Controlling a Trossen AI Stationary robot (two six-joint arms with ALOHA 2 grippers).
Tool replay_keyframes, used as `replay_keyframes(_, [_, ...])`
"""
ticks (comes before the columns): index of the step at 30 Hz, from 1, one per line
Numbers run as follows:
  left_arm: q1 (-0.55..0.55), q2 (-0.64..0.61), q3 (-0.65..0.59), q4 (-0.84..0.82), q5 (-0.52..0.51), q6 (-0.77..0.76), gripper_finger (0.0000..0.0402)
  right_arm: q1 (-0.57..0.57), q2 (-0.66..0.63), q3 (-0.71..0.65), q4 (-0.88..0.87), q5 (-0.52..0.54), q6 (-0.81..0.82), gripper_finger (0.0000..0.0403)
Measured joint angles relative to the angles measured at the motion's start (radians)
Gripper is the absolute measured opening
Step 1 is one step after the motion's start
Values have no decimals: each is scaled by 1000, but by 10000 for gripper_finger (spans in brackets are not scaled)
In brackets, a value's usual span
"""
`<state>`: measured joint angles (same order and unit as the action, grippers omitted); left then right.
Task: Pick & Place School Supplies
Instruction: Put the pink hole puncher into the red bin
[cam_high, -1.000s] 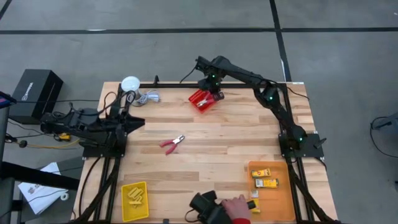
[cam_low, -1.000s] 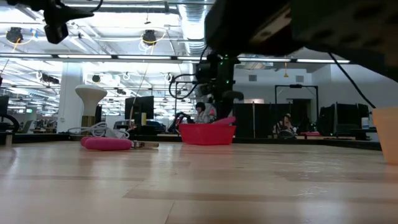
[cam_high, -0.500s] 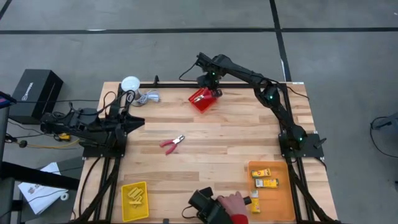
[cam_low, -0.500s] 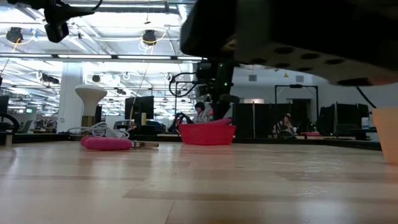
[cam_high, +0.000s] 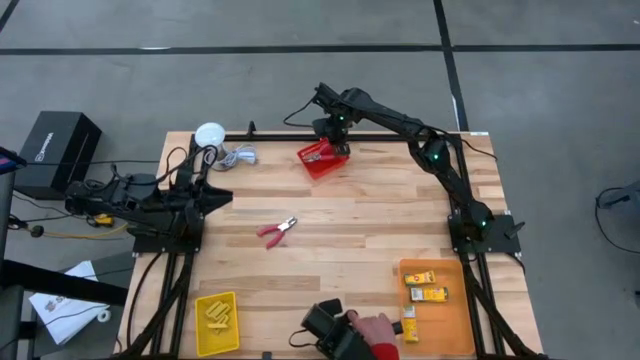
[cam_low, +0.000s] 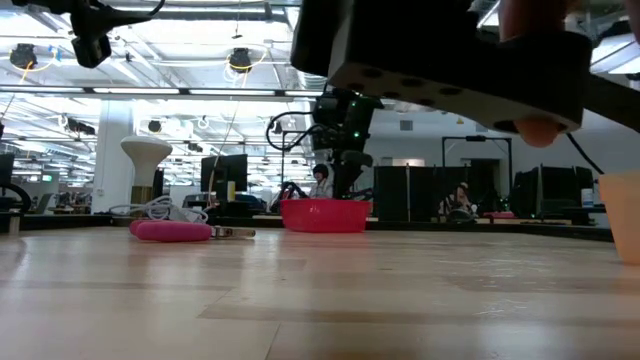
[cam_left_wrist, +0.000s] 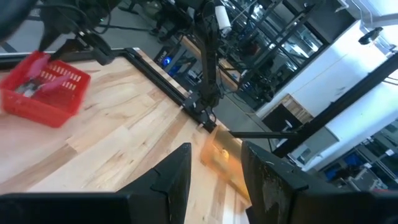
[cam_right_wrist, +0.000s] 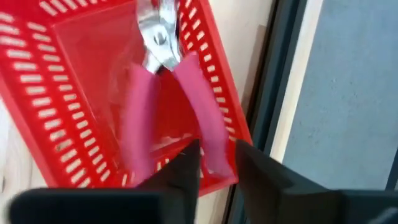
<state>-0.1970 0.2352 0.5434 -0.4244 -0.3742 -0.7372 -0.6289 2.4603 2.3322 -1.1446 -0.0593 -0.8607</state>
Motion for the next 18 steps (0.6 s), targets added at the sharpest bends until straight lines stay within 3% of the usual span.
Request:
replay_keyframes(5, [0, 0, 0, 2, 8, -1, 136, 2, 0, 0, 1, 1, 15, 152])
replay_keyframes(9, [0, 0, 0, 2, 8, -1, 136, 8, -6, 1, -8, 10, 16, 184])
replay_keyframes(18, [0, 0, 0, 3, 14, 32, 136, 27, -125, 19, -47, 63, 102, 186])
